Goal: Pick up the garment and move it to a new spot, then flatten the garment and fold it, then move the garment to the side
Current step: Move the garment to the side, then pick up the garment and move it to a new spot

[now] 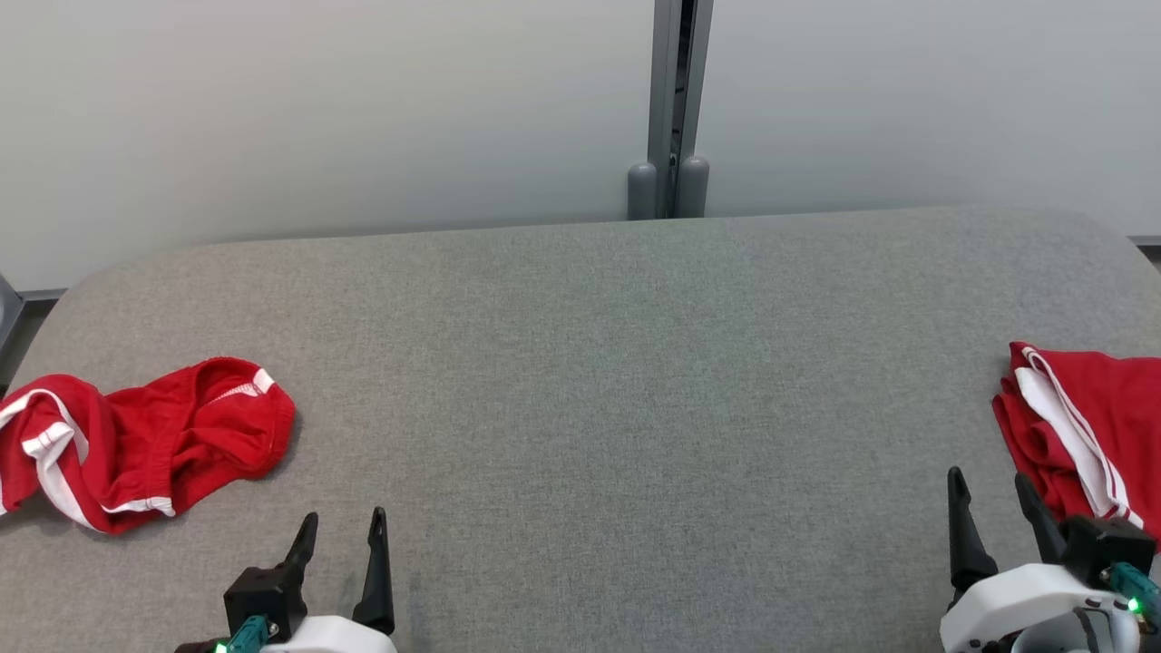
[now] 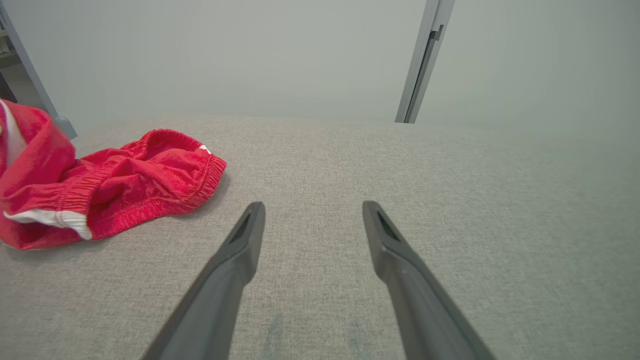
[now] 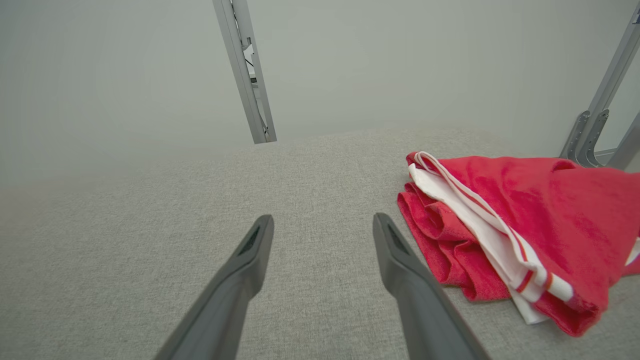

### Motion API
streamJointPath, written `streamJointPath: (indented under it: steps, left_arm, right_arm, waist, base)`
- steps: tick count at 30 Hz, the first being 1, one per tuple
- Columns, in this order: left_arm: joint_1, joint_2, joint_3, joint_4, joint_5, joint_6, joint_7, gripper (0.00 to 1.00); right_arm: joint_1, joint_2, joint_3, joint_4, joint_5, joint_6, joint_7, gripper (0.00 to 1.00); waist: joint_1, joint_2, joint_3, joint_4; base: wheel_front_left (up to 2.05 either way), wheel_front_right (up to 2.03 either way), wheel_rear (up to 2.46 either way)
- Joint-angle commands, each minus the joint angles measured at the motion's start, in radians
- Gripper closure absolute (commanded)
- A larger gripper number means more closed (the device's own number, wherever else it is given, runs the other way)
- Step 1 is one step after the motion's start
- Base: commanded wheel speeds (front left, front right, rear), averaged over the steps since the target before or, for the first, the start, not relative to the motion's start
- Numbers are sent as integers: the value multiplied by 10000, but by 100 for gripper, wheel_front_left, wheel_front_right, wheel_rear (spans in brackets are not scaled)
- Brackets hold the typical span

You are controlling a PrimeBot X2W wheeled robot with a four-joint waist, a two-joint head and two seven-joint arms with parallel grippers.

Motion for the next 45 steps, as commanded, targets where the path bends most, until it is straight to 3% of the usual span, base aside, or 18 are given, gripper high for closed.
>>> streamJointPath:
  steps: [1, 23, 37, 45]
  left_arm:
    - [189, 41, 54, 79, -99, 58, 3, 0]
    - [360, 44, 244, -28, -12, 97, 1, 0]
    - [244, 40, 852, 6, 259, 8, 1, 0]
    - [523, 40, 1611, -75, 237, -140, 1, 0]
  right_arm:
    - [259, -26, 86, 23, 130, 1, 3, 0]
    - [598, -30, 826, -410, 391, 1, 3, 0]
    - [493, -34, 1784, -570, 616, 1, 3, 0]
    - [357, -42, 2575, -537, 601, -1, 2, 0]
  waist:
    - [0, 0, -309, 55]
    - [0, 0, -374, 268]
    - [0, 0, -10, 2599]
    - [0, 0, 27, 3512]
  base:
    - [0, 0, 0]
    - [0, 0, 0]
    - [0, 0, 0]
    - [0, 0, 0]
